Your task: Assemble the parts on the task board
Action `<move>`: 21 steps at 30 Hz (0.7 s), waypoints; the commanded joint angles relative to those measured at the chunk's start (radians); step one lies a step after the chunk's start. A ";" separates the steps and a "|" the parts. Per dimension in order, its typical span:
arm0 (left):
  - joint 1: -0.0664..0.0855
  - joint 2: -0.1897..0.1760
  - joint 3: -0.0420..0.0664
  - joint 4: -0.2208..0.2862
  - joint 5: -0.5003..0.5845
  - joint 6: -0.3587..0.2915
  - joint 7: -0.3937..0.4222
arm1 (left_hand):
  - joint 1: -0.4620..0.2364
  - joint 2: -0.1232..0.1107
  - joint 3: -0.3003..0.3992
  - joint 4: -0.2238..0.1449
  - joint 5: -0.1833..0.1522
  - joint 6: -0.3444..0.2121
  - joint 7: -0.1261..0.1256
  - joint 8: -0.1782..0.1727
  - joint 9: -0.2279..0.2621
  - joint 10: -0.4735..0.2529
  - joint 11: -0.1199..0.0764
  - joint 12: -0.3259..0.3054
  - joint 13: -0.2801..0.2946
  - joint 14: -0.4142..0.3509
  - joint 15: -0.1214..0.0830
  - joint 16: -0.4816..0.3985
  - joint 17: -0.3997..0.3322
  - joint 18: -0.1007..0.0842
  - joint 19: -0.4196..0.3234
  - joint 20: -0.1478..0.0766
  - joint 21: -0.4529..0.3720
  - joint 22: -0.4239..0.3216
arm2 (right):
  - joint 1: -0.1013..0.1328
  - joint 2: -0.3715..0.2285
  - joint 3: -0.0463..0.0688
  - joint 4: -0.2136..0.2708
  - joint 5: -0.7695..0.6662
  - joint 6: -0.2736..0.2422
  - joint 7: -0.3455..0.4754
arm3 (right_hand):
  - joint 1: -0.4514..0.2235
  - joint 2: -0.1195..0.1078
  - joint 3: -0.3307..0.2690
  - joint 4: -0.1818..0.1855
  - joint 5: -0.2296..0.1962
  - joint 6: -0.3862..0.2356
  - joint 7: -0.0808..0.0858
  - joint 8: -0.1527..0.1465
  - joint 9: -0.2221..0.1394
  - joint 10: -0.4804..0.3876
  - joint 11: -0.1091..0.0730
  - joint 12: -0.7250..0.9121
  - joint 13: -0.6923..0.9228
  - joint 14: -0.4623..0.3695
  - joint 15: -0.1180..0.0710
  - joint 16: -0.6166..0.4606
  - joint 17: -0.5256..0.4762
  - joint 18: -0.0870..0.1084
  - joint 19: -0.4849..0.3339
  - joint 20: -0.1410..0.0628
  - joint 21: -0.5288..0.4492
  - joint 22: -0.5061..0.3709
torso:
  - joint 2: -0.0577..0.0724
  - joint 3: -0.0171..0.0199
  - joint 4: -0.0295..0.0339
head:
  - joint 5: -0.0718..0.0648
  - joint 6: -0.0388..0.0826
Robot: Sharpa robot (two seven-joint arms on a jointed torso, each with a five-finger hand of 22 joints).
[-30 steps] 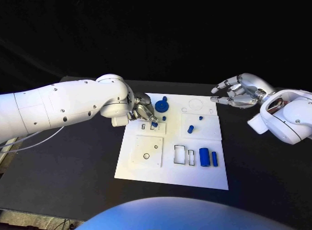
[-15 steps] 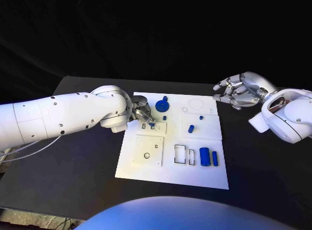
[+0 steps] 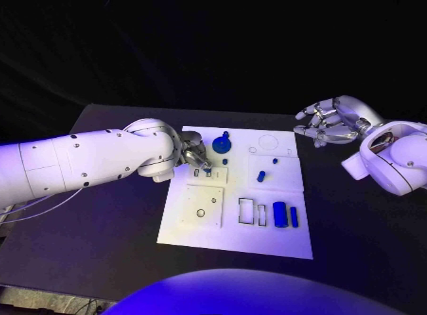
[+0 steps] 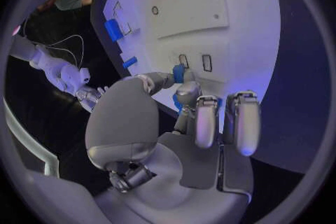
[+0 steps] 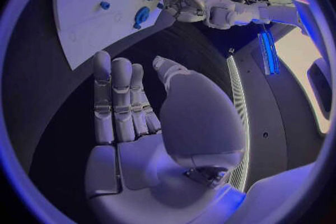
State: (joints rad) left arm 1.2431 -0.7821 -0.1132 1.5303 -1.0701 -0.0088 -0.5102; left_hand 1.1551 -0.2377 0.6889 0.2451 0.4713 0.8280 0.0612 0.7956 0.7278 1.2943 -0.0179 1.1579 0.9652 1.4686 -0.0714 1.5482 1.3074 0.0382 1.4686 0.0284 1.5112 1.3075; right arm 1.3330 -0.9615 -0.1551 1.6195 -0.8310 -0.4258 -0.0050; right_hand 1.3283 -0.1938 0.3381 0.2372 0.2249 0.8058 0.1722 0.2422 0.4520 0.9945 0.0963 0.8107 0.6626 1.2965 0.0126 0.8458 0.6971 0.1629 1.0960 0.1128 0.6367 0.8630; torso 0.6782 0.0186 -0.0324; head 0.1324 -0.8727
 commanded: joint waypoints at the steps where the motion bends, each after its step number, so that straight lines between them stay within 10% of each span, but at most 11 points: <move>1: -0.003 0.005 0.000 -0.001 -0.016 0.021 0.006 | -0.006 -0.002 0.229 -0.220 0.006 0.006 0.000 0.007 0.000 0.008 0.000 0.000 -0.005 0.094 -0.007 0.006 0.232 -0.008 0.036 -0.006 0.004 0.117 | -0.001 0.000 0.000 0.000 0.010 -0.010 0.017 | 0.011 0.000 0.001 0.007 0.005 -0.003 0.002 0.005 0.001 -0.030 -0.008 -0.005 -0.004 -0.009 -0.001 -0.010 -0.003 0.020 0.002 0.003 -0.008 -0.006 | 0.000 -0.0007 0.0011 | -0.001 0.000; 21: -0.009 0.007 0.000 -0.002 -0.031 0.089 0.000 | -0.012 -0.007 0.236 -0.224 0.038 0.011 -0.003 0.009 0.008 0.007 -0.004 -0.010 -0.021 0.094 -0.011 0.007 0.233 -0.008 0.037 -0.009 0.005 0.119 | -0.002 0.000 0.000 -0.004 0.020 -0.004 0.020 | 0.017 0.000 -0.004 0.017 0.005 -0.008 0.003 0.012 0.004 -0.036 -0.006 -0.019 -0.036 -0.011 0.001 -0.068 -0.008 0.020 0.012 0.005 -0.057 -0.043 | -0.001 -0.0004 0.0017 | -0.001 0.000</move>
State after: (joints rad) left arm 1.2353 -0.7763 -0.1129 1.5272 -1.0900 0.0372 -0.5118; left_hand 1.1459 -0.2468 0.6918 0.2480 0.5063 0.8322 0.0603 0.7999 0.7354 1.2977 -0.0214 1.1537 0.9450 1.4650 -0.0749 1.5482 1.3073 0.0382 1.4650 0.0249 1.5112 1.3074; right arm 1.3321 -0.9613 -0.1551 1.6158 -0.8128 -0.4341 0.0040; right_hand 1.3373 -0.1922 0.3339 0.2469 0.2266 0.7954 0.1715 0.2510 0.4554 0.9834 0.0966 0.7977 0.6279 1.2893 0.0125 0.7843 0.6910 0.1628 1.0999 0.1167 0.5837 0.8216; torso 0.6775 0.0177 -0.0308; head 0.1310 -0.8727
